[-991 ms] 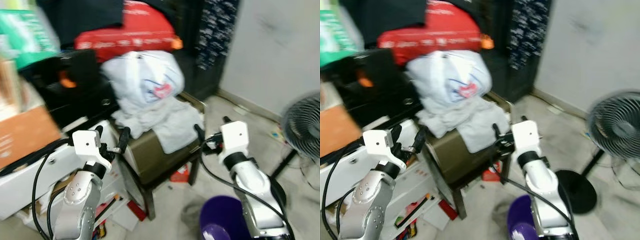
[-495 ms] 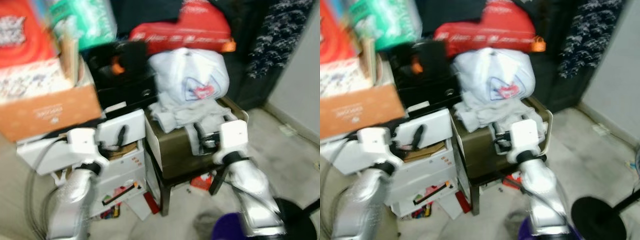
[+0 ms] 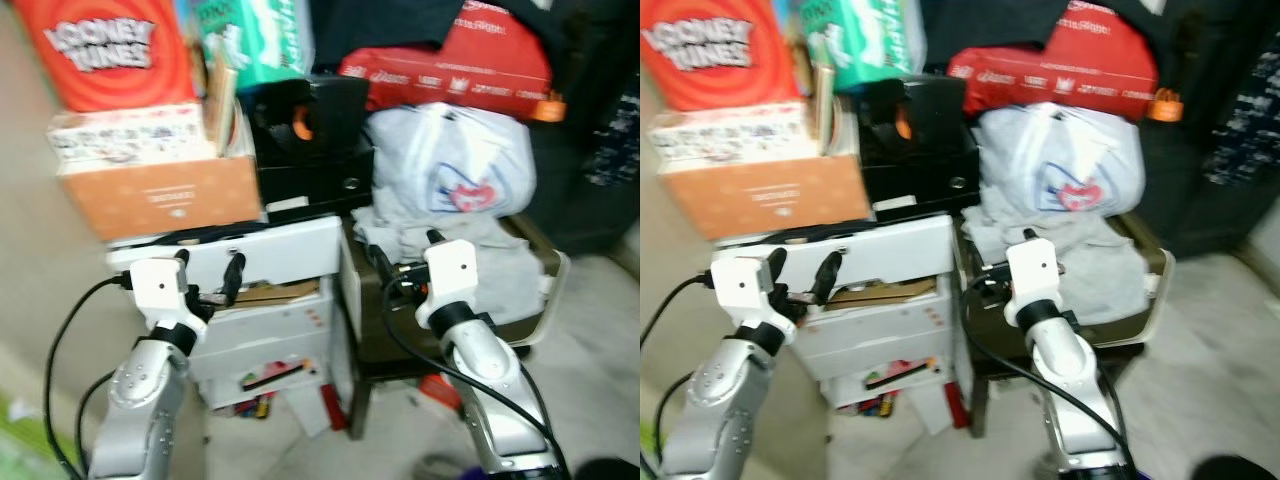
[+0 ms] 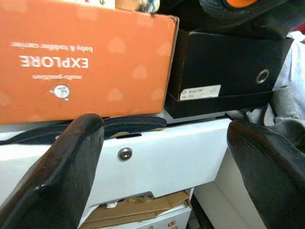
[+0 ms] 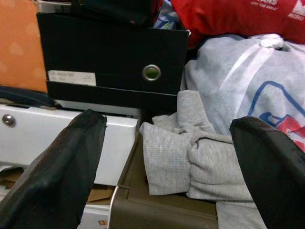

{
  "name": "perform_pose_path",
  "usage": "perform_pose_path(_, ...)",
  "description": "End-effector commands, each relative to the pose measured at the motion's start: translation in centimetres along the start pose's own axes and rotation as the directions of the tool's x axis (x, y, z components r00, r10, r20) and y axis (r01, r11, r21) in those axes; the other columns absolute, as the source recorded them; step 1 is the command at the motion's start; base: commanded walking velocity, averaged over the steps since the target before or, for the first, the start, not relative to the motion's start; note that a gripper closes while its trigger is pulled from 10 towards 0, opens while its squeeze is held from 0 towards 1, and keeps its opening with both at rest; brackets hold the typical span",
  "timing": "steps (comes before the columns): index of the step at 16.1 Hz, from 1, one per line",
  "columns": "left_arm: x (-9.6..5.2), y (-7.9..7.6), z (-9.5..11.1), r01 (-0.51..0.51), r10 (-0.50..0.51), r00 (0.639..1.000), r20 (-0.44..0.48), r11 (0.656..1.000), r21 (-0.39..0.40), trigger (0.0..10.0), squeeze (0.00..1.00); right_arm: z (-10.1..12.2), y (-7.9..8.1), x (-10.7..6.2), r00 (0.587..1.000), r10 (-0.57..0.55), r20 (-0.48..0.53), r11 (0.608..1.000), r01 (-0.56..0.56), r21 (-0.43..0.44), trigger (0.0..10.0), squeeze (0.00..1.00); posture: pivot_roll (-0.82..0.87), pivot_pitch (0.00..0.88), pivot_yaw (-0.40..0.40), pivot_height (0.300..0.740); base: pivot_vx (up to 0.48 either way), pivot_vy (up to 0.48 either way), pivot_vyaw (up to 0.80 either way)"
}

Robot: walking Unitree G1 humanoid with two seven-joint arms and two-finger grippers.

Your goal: Clean up the room

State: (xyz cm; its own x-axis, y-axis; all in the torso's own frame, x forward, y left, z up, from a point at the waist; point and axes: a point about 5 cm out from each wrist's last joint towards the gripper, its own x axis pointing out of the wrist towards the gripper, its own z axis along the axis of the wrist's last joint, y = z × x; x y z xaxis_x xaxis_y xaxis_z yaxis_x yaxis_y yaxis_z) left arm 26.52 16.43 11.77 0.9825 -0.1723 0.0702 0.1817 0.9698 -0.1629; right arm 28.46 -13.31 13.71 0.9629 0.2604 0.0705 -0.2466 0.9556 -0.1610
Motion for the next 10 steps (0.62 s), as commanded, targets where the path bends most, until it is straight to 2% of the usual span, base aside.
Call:
perform_pose_path(1, 0.18, -0.28, 0.17, 0.014, -0.014, 1.000, 0.004, 1.000, 0.012, 10.0, 0.00, -0.03, -0.39, -0.03, 1.000, -0.009, 0.001, 1.000, 0.009, -0.005, 10.0, 0.00, -0.07, 0.000, 0.004, 0.740, 0.000, 0.000, 0.00)
perform_pose_path(3, 0.20, -0.32, 0.10, 0.015, -0.015, 1.000, 0.000, 1.000, 0.008, 10.0, 0.00, -0.10, -0.36, -0.02, 1.000, -0.008, -0.001, 1.000, 0.008, -0.004, 10.0, 0.00, -0.07, 0.000, 0.006, 0.740, 0.000, 0.000, 0.00)
perform_pose_path(4, 0.22, -0.34, 0.09, 0.017, -0.017, 1.000, -0.001, 1.000, 0.009, 10.0, 0.00, -0.11, -0.34, -0.03, 1.000, -0.008, -0.001, 1.000, 0.008, -0.004, 10.0, 0.00, -0.07, 0.000, 0.006, 0.740, 0.000, 0.000, 0.56)
perform_pose_path(8, 0.30, -0.45, 0.10, 0.023, -0.023, 1.000, -0.003, 1.000, 0.011, 10.0, 0.00, -0.16, -0.39, -0.04, 1.000, -0.010, -0.004, 1.000, 0.010, -0.005, 10.0, 0.00, -0.07, 0.000, 0.006, 0.740, 0.000, 0.000, 0.80)
perform_pose_path(10, 0.15, -0.03, -0.08, 0.014, -0.013, 1.000, -0.014, 1.000, 0.013, 10.0, 0.00, -0.44, -0.40, -0.10, 1.000, -0.016, -0.012, 1.000, 0.016, 0.001, 10.0, 0.00, -0.07, 0.000, 0.006, 0.740, 0.000, 0.000, 0.80)
